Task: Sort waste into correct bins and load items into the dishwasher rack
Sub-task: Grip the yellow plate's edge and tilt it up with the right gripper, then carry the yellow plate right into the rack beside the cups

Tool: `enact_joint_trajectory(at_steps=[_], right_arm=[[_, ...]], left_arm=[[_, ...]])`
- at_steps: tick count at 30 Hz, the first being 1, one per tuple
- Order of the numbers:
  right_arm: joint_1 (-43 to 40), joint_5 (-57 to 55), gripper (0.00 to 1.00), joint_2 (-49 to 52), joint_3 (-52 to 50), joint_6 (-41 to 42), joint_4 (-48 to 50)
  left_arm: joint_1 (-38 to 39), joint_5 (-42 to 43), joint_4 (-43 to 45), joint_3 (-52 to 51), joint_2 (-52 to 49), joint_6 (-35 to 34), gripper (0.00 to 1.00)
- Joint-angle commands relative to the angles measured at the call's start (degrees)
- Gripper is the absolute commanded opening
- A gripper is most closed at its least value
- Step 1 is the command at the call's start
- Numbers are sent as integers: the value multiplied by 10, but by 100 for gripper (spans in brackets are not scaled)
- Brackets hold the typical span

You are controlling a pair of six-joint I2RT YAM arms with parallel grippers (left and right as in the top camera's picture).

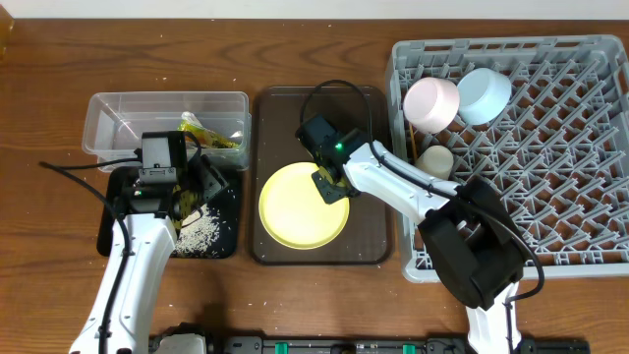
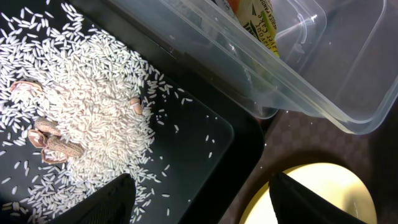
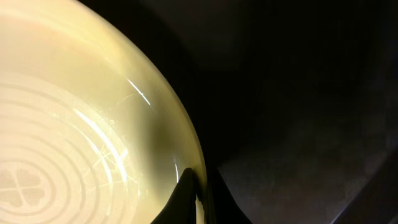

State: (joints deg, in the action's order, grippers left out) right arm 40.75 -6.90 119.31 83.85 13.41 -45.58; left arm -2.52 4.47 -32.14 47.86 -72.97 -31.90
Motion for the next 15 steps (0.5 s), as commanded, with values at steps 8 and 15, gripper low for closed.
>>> enact_joint_trajectory(at_steps=[8,15], right_arm=[[-22,-102,1,-61,90,-2,-133],[-19,-205,1,-174,165,-2,-229]], left_arm=[[-2,-7,-1,-3,4,-1,73],[-2,-7,-1,-3,4,-1,73]])
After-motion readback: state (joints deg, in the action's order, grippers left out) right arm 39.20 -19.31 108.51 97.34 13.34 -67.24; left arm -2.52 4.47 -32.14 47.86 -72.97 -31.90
